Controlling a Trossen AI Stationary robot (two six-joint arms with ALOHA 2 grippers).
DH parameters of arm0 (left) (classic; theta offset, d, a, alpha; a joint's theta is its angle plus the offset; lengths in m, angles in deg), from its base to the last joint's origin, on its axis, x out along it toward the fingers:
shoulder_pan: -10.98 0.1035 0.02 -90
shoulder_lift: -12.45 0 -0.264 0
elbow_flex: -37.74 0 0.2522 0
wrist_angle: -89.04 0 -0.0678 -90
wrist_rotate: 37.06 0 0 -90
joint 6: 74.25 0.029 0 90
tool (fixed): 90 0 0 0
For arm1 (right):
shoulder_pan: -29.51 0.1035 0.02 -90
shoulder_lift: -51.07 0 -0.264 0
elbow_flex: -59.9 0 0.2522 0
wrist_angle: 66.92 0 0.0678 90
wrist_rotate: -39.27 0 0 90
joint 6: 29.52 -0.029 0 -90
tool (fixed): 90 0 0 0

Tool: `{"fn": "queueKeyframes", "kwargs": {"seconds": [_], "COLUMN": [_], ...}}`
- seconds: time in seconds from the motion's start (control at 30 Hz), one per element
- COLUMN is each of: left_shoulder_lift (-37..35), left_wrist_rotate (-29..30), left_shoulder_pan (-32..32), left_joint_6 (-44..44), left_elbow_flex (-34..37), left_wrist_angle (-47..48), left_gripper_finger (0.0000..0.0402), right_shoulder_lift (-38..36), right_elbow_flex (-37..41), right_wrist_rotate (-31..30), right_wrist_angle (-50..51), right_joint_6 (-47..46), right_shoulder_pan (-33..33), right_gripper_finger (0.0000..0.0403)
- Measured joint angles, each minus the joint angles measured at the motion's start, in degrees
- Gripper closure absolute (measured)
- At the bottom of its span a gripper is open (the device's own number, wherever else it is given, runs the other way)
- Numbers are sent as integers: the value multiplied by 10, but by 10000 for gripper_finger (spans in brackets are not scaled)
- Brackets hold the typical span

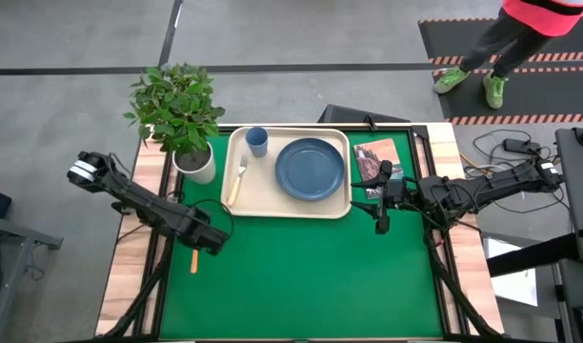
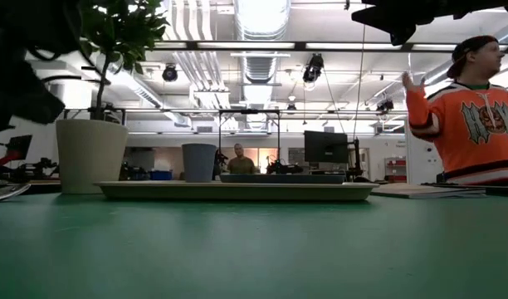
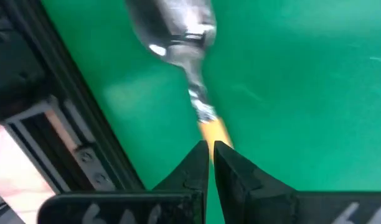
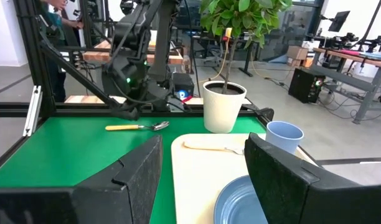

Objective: Pick and place plate/cup/fork/spoon on tray
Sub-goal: Put the orange spoon on the white food tray beside the orange fork

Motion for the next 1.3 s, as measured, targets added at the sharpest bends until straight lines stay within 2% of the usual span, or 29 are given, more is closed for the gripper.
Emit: {"fn": "queueKeyframes", "kwargs": {"seconds": [0.27, 0.63, 0.83, 1.07, 1.3], "left_shoulder_lift": [-1, -2, 4, 5, 6], "left_wrist_rotate": [13, 21, 30, 30, 31], "left_shoulder_pan": [0, 0, 0, 0, 0], "left_joint_6": [-29, -29, -31, -31, -45], "left_elbow_flex": [41, 44, 58, 79, 77], "left_wrist_angle": [-35, -41, -51, -99, -106], "left_gripper_finger": [385, 302, 284, 296, 374], "right_shoulder_lift": [0, 0, 0, 0, 0], "right_elbow_flex": [0, 0, 0, 0, 0], "right_wrist_rotate": [0, 0, 0, 0, 0], "right_wrist_angle": [0, 4, 5, 6, 6], "right_joint_6": [0, 1, 1, 1, 1], "right_shoulder_pan": [0, 0, 0, 0, 0], "right_gripper_finger": [188, 188, 188, 188, 188]}}
